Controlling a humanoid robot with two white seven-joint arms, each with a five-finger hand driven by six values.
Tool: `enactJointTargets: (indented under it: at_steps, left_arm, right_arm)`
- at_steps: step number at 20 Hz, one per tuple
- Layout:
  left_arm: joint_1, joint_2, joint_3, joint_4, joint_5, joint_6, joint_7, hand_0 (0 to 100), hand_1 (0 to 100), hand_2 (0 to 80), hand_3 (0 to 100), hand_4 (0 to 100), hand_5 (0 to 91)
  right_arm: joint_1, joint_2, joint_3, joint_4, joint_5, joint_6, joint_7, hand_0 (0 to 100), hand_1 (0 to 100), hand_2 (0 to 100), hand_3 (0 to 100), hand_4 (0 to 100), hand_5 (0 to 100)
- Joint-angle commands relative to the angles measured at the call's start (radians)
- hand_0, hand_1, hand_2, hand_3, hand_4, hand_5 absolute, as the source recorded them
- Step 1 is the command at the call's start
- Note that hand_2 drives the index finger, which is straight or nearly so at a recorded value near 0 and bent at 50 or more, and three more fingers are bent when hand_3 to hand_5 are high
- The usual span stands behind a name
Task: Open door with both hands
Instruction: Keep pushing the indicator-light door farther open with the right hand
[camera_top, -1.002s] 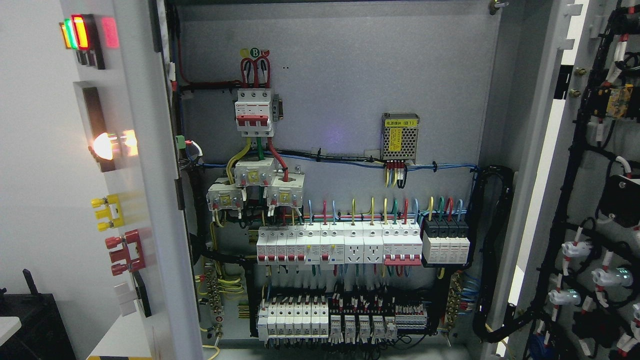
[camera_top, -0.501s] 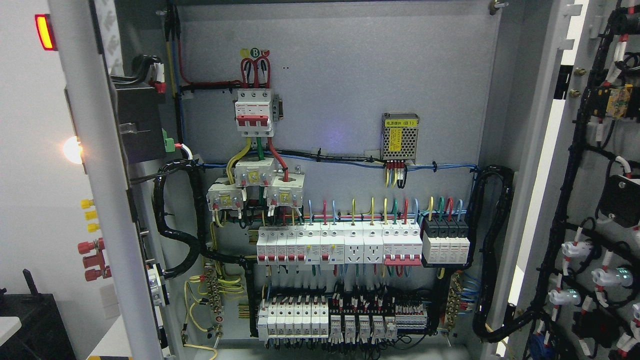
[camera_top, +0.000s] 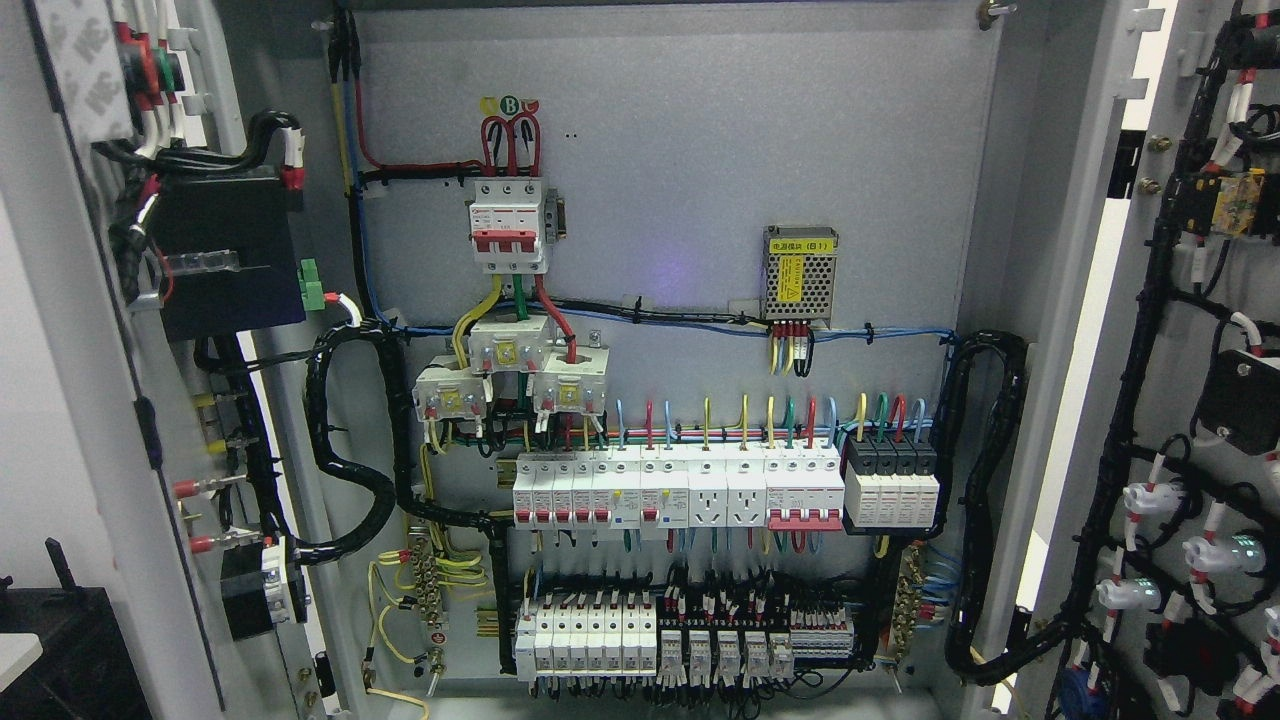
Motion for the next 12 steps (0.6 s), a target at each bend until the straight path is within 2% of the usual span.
enactJointTargets:
  at_steps: [1,12]
  left_arm:
    - [-0.001,0.000,0.000,0.034,0.000,0.000,0.000,0,0,0.0,0,3,0.0]
    - [0.001,0.000,0.000,0.034,0.000,0.000,0.000,0,0,0.0,0,3,0.0]
  right_arm:
    - [-0.006,0.026,0.042,0.003,0.027,0.000,-0.002,0,0,0,0,0,0]
    - [0.006,0.032,0.024,0.041,0.070,-0.013,-0.002,0,0,0,0,0,0]
